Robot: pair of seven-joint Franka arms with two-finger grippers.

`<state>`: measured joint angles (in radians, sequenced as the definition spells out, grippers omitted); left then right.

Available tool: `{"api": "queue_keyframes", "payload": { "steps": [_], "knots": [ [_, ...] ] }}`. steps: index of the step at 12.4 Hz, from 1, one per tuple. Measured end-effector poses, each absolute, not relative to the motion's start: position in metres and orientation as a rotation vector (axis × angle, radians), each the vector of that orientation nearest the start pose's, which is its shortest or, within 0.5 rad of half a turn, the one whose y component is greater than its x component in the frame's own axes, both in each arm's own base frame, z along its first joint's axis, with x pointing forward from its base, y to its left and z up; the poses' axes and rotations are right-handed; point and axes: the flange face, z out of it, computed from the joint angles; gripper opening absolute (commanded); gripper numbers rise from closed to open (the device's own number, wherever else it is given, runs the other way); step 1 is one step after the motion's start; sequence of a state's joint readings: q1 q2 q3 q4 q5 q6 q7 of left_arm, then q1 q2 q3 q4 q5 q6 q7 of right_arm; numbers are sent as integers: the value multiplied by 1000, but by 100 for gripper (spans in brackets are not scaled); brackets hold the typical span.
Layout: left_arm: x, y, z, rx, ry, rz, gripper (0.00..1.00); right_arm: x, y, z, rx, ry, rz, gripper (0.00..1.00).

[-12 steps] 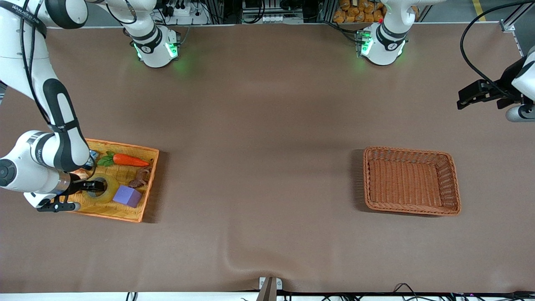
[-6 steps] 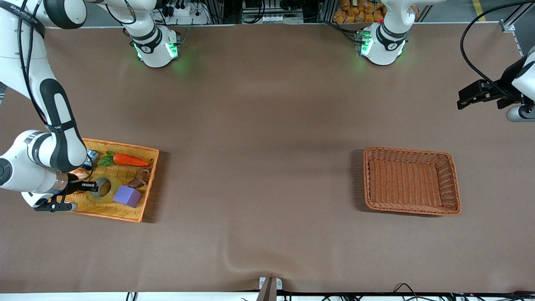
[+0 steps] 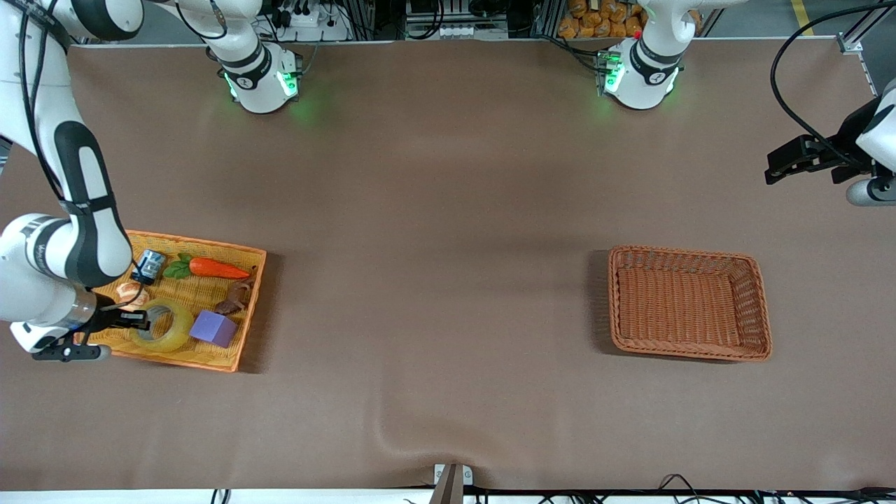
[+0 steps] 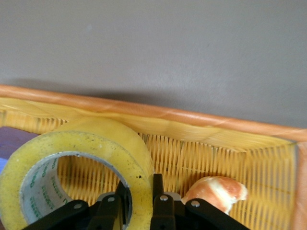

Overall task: Transfer tape with both arms
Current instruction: 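Lower the right gripper onto the tape roll rim and close it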

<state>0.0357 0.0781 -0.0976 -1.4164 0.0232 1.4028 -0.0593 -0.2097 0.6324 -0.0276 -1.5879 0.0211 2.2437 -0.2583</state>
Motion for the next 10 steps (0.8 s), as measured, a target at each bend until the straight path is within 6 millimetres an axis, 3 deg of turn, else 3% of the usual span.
{"api": "queue_keyframes", "payload": {
  "steps": [7,10],
  "knots": [
    [561,-29,638,-3117,-3,143,100,692,-143,349,-3131,-83,-63,0],
    [561,-28,638,-3117,-4,143,100,701,-118,372,-3123,-139,-93,0]
  ]
}}
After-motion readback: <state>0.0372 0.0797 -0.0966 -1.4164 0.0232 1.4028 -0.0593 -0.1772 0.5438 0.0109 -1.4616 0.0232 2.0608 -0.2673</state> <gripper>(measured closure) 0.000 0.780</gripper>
